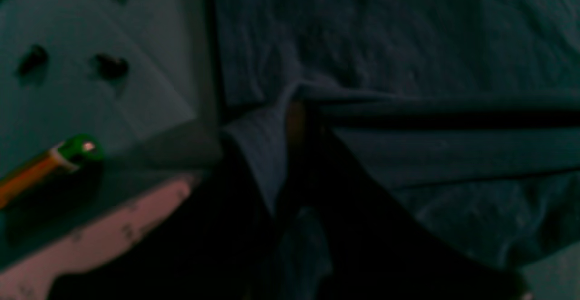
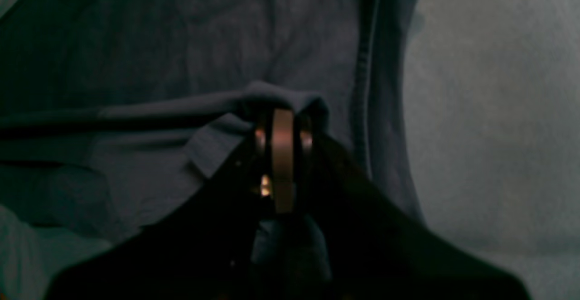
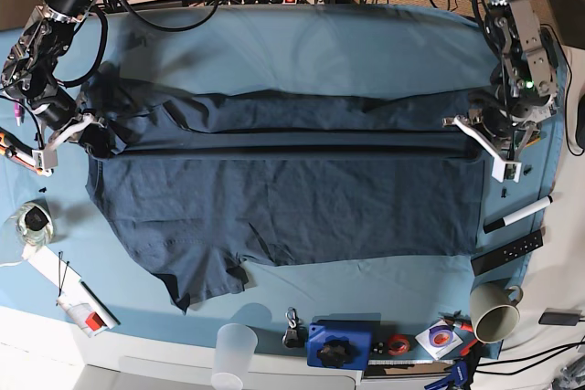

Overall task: Fold the T-shirt properly
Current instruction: 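Carry the shoulder edge toward the hem with both grippers, folding the shirt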

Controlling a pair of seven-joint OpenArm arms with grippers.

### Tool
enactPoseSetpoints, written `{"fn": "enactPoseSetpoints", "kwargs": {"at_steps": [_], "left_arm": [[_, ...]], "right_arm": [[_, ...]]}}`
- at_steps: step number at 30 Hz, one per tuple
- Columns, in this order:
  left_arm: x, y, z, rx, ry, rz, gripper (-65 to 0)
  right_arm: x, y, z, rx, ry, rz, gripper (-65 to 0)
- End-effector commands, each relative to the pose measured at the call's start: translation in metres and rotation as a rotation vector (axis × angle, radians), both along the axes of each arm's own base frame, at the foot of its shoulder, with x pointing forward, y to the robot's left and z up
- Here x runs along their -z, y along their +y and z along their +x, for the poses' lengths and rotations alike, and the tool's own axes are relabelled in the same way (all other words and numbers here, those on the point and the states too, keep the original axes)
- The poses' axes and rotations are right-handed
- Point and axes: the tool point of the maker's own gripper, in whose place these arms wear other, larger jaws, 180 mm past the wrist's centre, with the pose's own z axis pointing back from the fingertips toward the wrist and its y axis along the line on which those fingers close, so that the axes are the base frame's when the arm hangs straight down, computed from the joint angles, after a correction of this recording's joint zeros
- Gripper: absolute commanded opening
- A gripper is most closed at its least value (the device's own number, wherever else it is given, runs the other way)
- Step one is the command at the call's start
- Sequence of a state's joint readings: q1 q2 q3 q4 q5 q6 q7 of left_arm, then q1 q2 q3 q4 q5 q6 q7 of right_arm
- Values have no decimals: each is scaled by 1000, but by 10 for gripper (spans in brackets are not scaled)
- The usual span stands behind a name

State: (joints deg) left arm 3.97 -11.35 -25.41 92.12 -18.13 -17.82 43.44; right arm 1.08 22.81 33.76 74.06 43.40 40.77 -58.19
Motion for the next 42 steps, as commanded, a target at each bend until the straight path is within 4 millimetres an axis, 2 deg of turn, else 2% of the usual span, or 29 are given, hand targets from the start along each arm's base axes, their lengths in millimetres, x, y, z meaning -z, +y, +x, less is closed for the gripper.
{"fn": "enactPoseSetpoints", "kwargs": {"at_steps": [1, 6, 9, 18, 24, 30, 42], "left_arm": [[-17, 17, 13, -34, -52, 48, -650], [-27, 19, 26, -39, -80, 57, -650], [-27, 19, 26, -38, -80, 60, -650], [-27, 19, 26, -38, -75, 59, -650], [-26, 20, 27, -41, -85, 57, -650], [-7, 22, 26, -56, -65, 30, -650], [-27, 23, 49, -57, -115, 39, -650]], "right_arm": [[-24, -17, 13, 34, -76, -35, -650], [-28, -20, 18, 38, -87, -53, -650], [-34, -18, 25, 33, -106, -54, -650], [-28, 16, 52, -98, -99, -153, -650], [-33, 10, 62, -97, -118, -229, -650], [-34, 8, 63, -95, -120, -241, -650], [-36, 2, 66, -73, -139, -276, -650]]}}
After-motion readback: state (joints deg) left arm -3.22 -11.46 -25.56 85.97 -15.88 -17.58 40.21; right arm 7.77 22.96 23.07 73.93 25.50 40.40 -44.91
